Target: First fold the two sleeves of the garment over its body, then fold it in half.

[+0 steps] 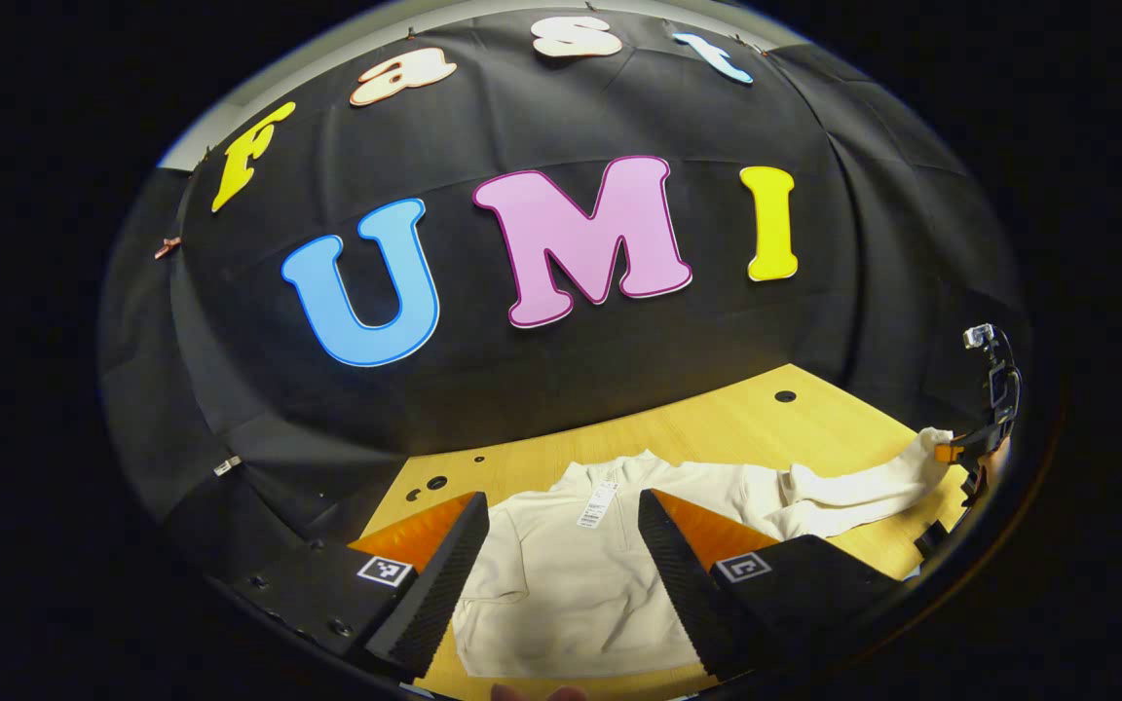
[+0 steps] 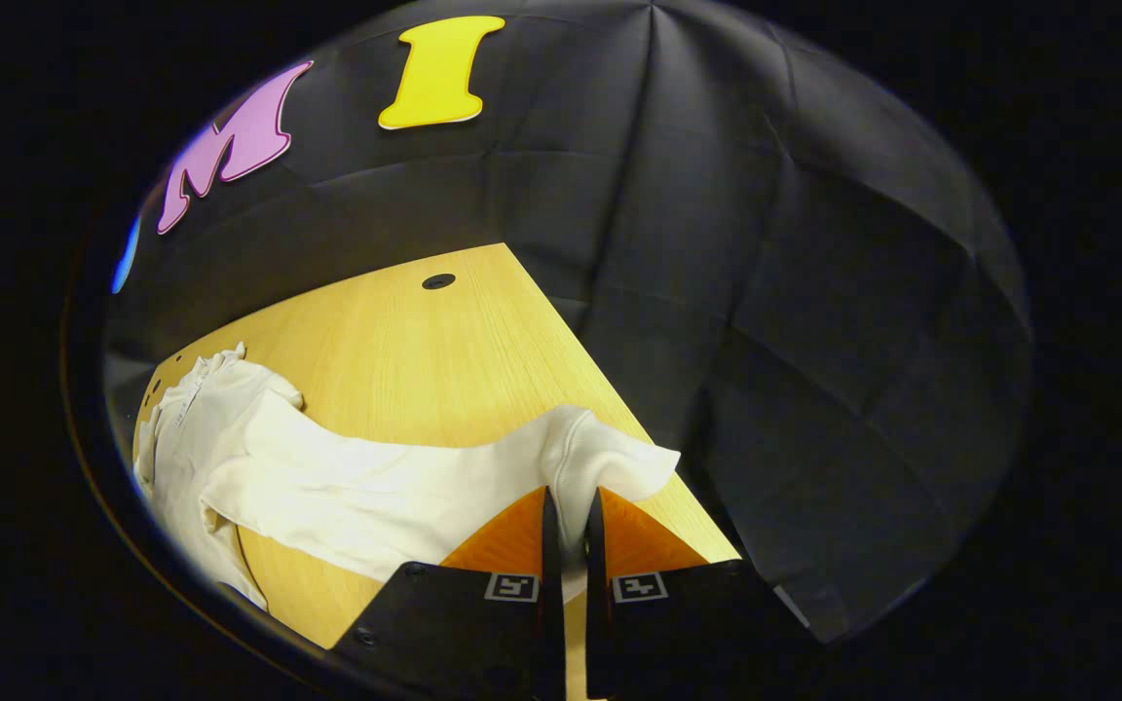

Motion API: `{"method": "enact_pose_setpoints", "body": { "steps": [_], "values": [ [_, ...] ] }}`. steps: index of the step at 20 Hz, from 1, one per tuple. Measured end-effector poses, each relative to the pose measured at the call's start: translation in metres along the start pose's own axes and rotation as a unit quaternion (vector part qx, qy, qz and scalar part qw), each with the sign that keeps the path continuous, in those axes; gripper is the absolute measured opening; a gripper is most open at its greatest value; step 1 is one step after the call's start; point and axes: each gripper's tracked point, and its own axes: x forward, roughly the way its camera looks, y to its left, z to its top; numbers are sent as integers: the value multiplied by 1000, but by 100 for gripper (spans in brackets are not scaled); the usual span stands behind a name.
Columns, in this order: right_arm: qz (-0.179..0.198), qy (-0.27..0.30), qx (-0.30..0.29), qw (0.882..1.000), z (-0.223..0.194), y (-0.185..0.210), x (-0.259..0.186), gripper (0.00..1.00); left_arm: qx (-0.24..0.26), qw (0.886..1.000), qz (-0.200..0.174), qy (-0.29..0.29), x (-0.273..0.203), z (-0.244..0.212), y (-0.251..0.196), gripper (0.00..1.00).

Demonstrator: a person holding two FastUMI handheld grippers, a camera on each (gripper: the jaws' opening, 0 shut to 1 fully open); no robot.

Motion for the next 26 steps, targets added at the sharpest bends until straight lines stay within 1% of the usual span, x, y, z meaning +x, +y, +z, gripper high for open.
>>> {"method": "enact_pose_setpoints", "body": {
  "steps": [3, 7, 11, 14, 17, 19, 21, 24, 26],
  "values": [
    [-4, -9, 10, 1000, -1, 18, -34, 12, -11, 1000, -15, -1, 5, -7, 18, 97],
    [1, -21, 25, 999, -3, 57, -75, 12, -23, 999, -31, -8, 11, -13, 42, 97],
    [25, -42, 46, 998, 10, 112, -111, 12, -35, 998, -41, -15, 12, -21, 72, 97],
    [45, -62, 35, 996, 23, 158, -133, 12, -48, 998, -41, -15, 11, -33, 99, 97],
    [64, -80, 25, 994, 36, 205, -150, 13, -61, 997, -40, -13, 9, -48, 126, 97],
    [81, -88, 29, 992, 42, 240, -159, 12, -67, 997, -34, -12, 7, -59, 146, 97],
    [89, -94, 24, 991, 46, 270, -163, 13, -71, 997, -26, -9, 6, -70, 167, 97],
    [109, -100, 24, 989, 55, 319, -162, 12, -74, 997, -11, -7, 5, -82, 197, 97],
    [119, -103, 8, 987, 58, 351, -155, 13, -80, 997, 1, -4, 6, -92, 217, 97]
  ]
}}
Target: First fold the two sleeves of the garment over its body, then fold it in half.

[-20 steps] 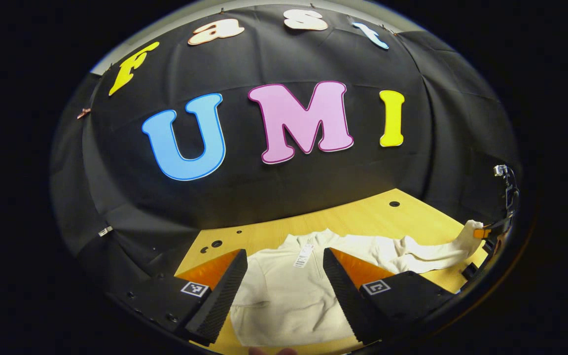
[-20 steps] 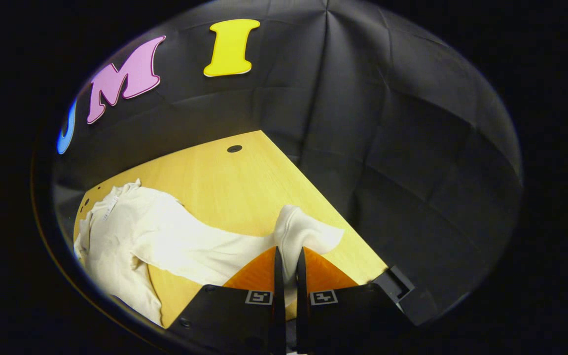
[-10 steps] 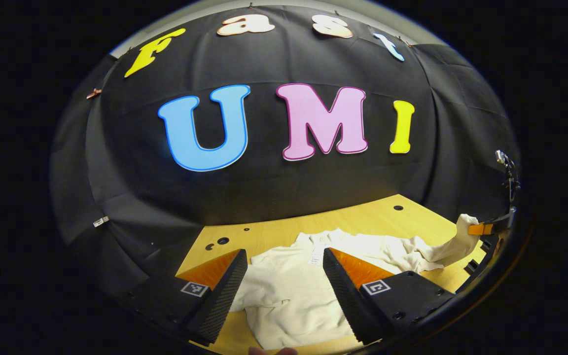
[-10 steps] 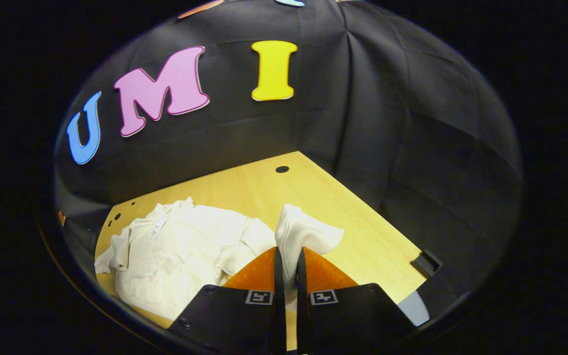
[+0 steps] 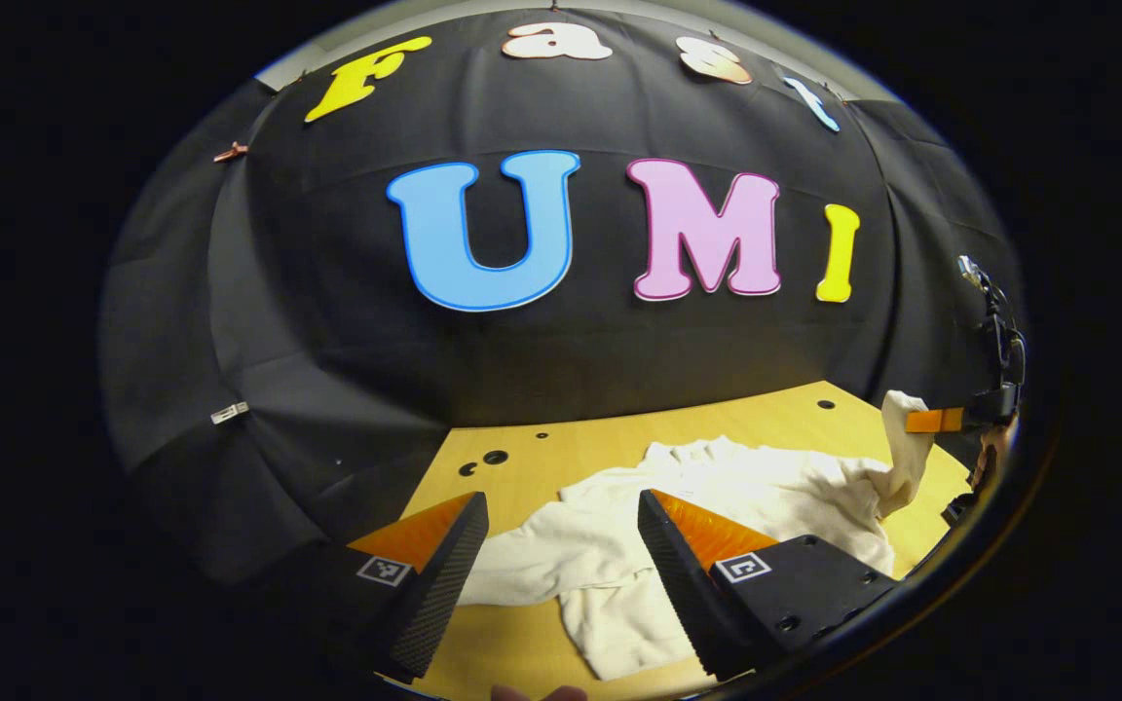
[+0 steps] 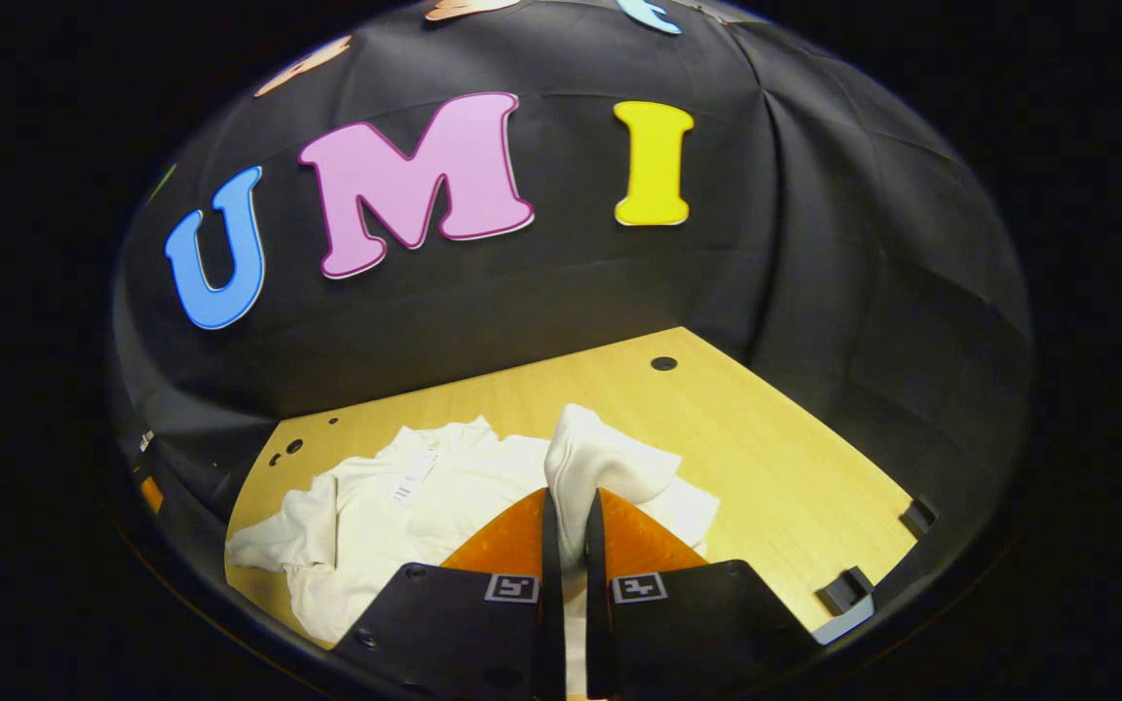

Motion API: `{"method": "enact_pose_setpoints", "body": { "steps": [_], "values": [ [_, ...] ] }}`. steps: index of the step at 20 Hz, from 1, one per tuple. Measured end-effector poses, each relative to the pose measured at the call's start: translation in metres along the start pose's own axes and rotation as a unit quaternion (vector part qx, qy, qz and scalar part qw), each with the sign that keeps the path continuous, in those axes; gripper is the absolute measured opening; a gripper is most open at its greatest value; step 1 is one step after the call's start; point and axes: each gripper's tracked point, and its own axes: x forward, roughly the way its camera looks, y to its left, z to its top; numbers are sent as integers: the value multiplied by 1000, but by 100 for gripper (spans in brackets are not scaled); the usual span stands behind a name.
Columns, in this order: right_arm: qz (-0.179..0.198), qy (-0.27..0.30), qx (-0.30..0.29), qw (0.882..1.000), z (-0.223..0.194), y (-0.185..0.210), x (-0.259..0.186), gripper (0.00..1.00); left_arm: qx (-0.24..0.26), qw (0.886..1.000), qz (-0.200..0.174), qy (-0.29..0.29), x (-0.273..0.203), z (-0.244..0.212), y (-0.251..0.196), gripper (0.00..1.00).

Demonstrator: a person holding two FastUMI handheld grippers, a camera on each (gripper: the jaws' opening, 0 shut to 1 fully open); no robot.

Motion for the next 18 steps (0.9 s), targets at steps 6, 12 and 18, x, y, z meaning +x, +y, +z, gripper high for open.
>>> {"method": "enact_pose_setpoints", "body": {
  "steps": [6, 12, 18],
  "values": [
    [32, 35, -24, 999, -33, 86, 44, 13, -25, 999, 37, 29, 11, -36, 59, 97],
    [58, 71, -46, 995, -71, 157, 76, 12, -50, 997, 36, 52, 38, -76, 97, 97],
    [65, 109, -70, 989, -117, 192, 98, 13, -62, 992, 66, 83, 64, -128, 141, 97]
  ]
}}
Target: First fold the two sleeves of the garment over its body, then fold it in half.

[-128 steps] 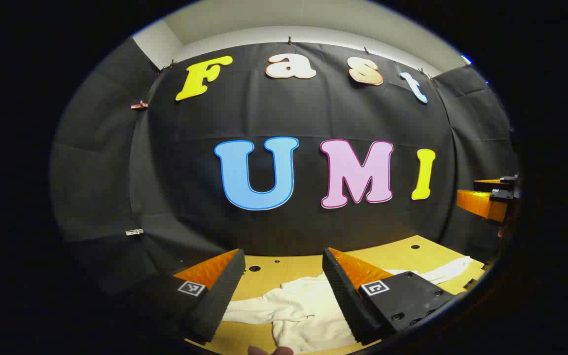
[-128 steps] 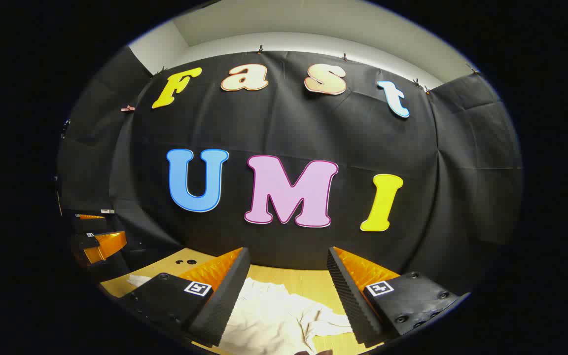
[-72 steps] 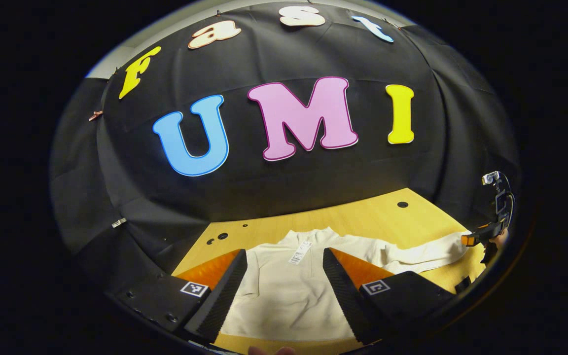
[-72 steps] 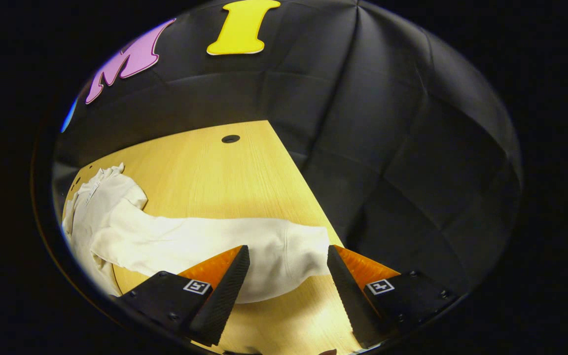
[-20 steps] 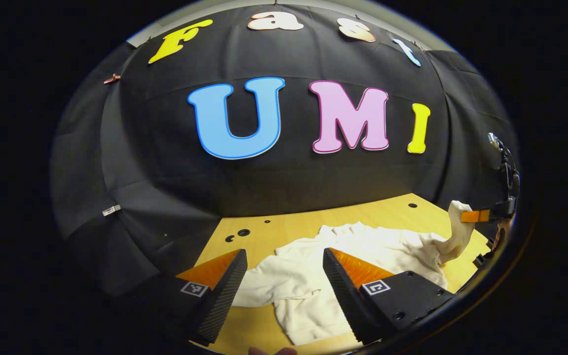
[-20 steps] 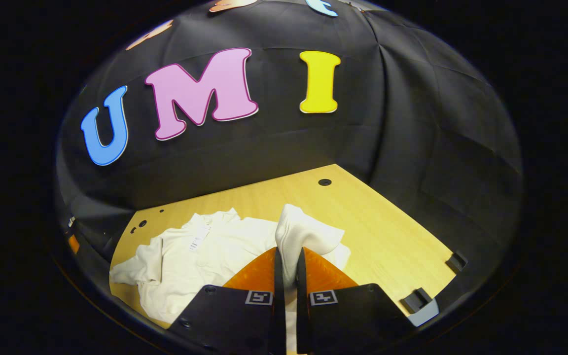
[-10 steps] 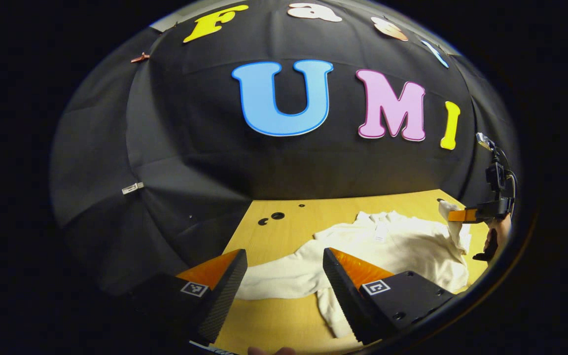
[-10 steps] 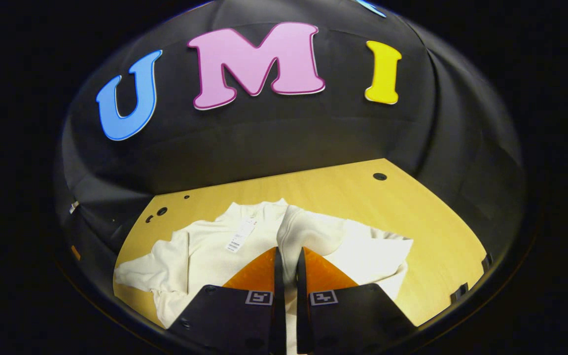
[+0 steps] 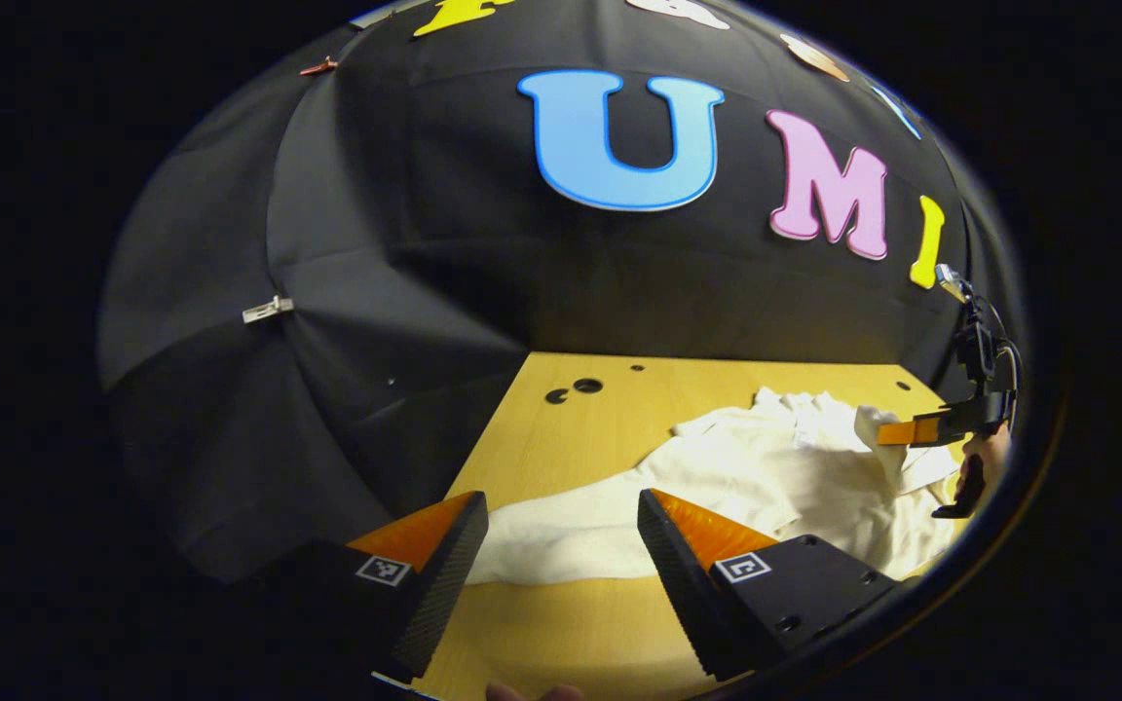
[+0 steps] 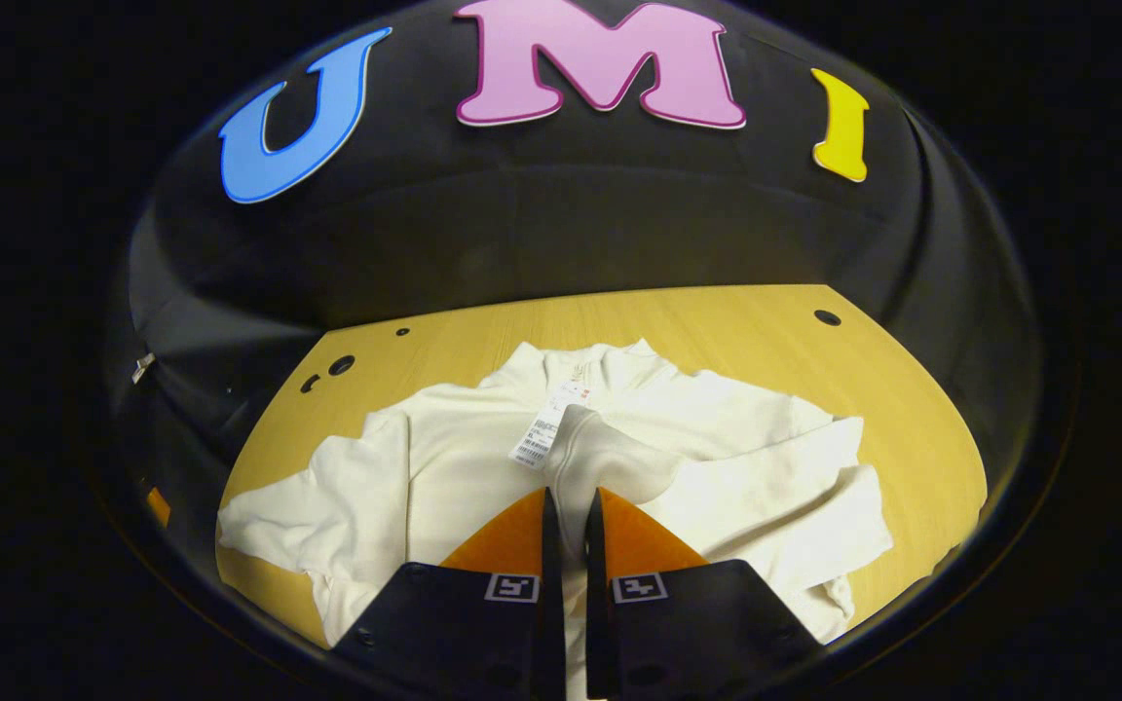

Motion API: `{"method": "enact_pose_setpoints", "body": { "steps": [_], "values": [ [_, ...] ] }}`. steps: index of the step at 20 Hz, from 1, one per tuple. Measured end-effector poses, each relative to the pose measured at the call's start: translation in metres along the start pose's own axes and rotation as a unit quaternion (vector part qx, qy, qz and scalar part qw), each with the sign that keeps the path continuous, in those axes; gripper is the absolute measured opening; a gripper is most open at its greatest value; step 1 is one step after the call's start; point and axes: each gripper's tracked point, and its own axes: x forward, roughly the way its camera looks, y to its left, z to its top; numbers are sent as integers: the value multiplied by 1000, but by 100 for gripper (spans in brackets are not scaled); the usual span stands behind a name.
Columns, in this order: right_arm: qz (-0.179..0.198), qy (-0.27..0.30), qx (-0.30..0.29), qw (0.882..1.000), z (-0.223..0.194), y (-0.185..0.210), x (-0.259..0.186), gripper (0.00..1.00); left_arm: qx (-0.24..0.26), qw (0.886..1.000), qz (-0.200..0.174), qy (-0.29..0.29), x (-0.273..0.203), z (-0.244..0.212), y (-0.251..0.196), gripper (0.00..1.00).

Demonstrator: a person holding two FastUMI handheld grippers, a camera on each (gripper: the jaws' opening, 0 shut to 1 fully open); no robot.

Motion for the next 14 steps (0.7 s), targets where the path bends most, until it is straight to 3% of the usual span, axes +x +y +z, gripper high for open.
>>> {"method": "enact_pose_setpoints", "body": {
  "steps": [8, 9, 14],
  "values": [
    [14, 65, -14, 998, -54, 24, 22, 19, -21, 997, 38, 65, 43, -55, 40, 98],
    [20, 73, -8, 997, -58, 27, 24, 12, -22, 996, 40, 72, 47, -59, 41, 98],
    [61, 100, 12, 993, -68, 48, 19, 57, -33, 992, 48, 108, 64, -79, 44, 98]
  ]
}}
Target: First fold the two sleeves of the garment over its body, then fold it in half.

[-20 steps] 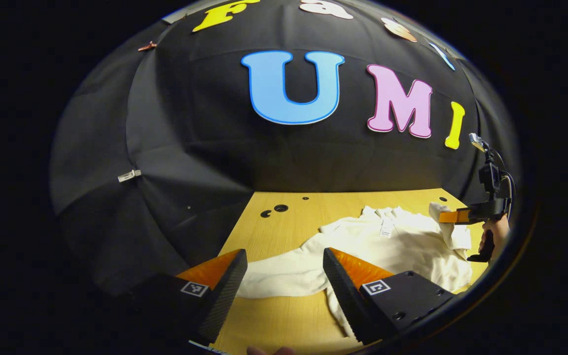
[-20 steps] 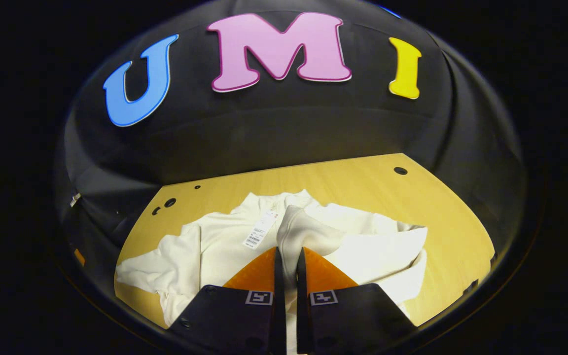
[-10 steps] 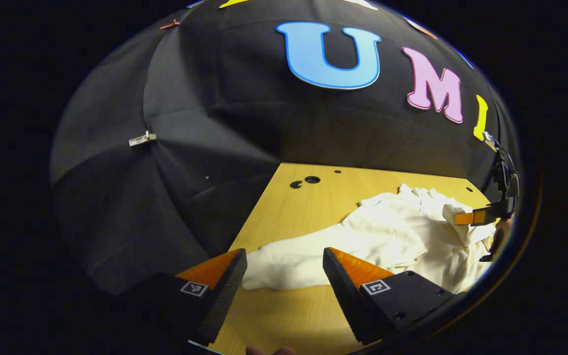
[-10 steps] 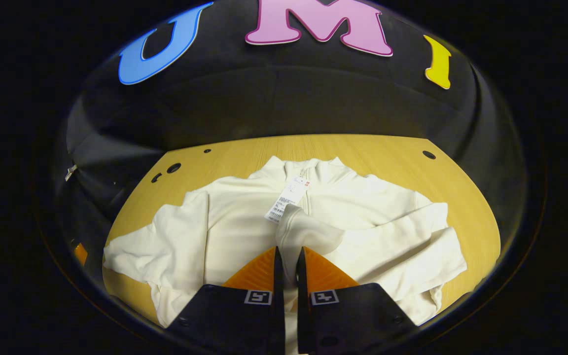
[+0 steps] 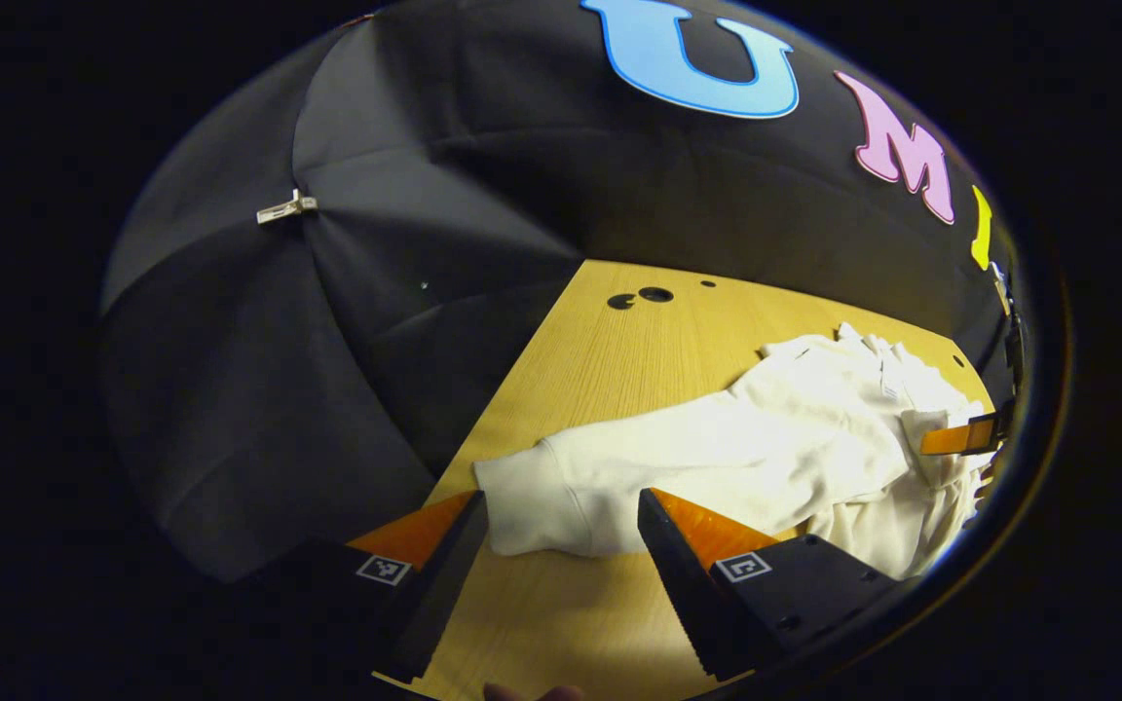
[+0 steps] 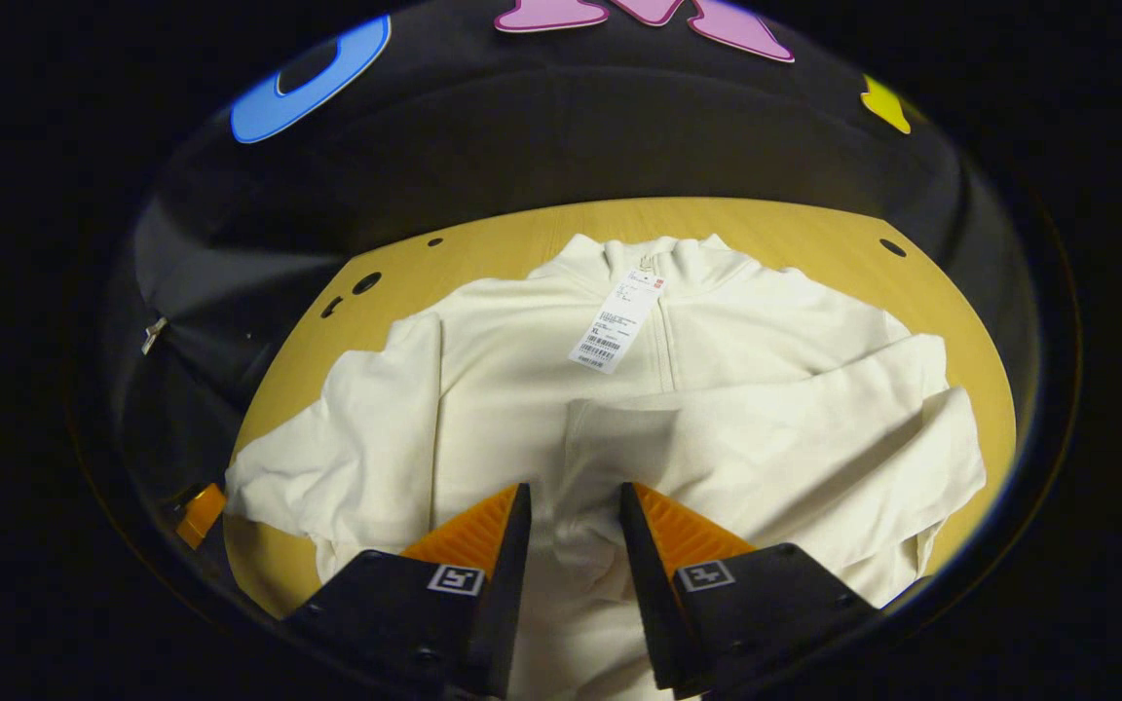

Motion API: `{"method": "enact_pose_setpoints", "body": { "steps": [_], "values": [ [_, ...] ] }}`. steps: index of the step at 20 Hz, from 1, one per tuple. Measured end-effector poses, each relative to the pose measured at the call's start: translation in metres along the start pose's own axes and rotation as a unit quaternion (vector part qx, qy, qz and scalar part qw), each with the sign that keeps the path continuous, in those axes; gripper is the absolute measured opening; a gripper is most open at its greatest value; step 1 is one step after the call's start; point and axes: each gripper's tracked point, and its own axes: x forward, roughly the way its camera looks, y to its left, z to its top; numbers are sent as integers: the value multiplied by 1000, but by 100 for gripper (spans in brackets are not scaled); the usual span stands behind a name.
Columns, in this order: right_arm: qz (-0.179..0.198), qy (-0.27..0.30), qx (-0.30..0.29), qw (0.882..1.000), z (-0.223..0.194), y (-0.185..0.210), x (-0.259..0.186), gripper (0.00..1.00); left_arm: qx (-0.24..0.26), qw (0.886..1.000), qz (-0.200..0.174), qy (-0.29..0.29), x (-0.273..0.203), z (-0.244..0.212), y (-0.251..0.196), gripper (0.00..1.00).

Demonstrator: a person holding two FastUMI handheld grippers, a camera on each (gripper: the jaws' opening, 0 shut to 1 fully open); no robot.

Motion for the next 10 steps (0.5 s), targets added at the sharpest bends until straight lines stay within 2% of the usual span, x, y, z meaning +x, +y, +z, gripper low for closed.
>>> {"method": "enact_pose_setpoints", "body": {
  "steps": [2, 3, 5, 10],
  "values": [
    [13, 3, 6, 1000, -1, 6, -9, 65, 0, 1000, 4, 11, 5, -3, 1, 98],
    [19, 4, 10, 1000, 0, 8, -14, 76, 1, 1000, 6, 16, 7, -5, 1, 98],
    [26, -2, 17, 1000, 4, 9, -29, 88, 4, 1000, 10, 26, 8, -9, 2, 98],
    [38, -29, 34, 998, 14, -4, -85, 90, 4, 999, 12, 53, 15, -18, 3, 97]
  ]
}}
